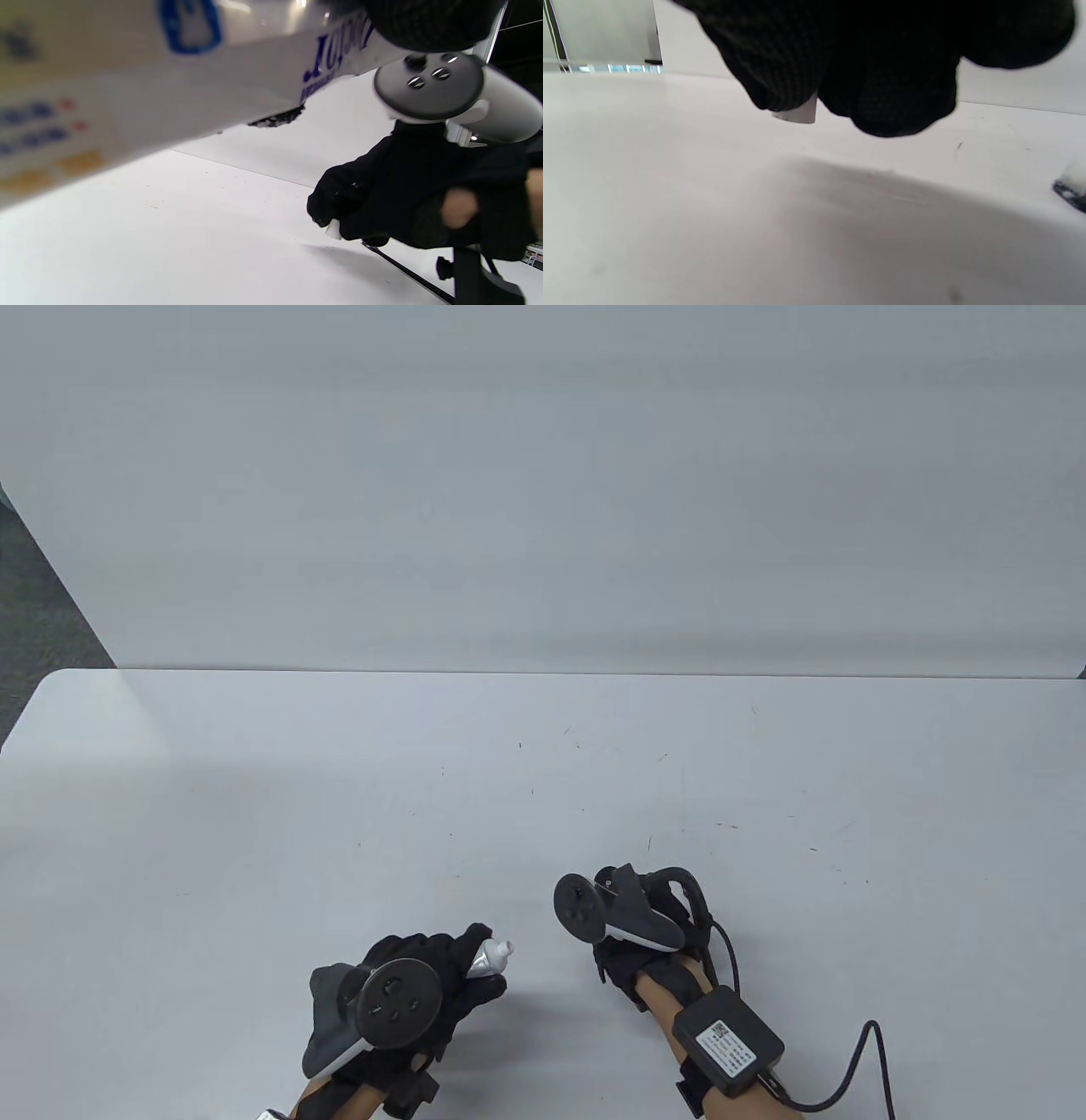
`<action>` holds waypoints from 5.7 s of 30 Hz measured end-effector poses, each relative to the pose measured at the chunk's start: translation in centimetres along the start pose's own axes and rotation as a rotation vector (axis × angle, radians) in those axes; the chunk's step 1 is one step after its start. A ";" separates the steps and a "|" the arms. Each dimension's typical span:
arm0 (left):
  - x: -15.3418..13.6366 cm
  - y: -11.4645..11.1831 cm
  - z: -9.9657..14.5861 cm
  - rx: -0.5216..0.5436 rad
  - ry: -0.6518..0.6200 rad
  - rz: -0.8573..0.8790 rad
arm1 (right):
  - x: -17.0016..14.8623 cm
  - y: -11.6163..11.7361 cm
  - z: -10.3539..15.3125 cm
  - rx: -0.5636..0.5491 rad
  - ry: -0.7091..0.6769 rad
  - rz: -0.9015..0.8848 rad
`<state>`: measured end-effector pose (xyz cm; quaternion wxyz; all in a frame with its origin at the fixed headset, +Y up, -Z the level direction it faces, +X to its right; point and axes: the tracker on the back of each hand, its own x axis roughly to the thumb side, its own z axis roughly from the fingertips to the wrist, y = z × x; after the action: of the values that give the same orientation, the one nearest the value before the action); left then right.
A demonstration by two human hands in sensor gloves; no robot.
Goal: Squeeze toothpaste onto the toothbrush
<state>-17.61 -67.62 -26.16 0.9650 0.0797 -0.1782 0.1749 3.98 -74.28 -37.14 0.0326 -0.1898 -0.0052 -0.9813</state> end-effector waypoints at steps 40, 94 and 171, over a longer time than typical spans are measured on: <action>0.1 -0.4 0.0 -0.023 0.001 -0.022 | -9.4 2.9 9.1 0.109 0.706 -0.251; 0.1 -1.7 -0.1 -0.005 0.003 -0.099 | 2.7 -7.1 14.4 -0.509 -0.130 -0.211; -1.1 -1.8 -0.2 0.020 0.112 -0.230 | -11.8 0.1 12.2 -0.275 0.583 -0.986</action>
<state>-17.87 -69.58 -26.97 0.9863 0.0995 -0.1119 0.0692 19.50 -73.41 -30.21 -0.4524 0.1099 0.0434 -0.8840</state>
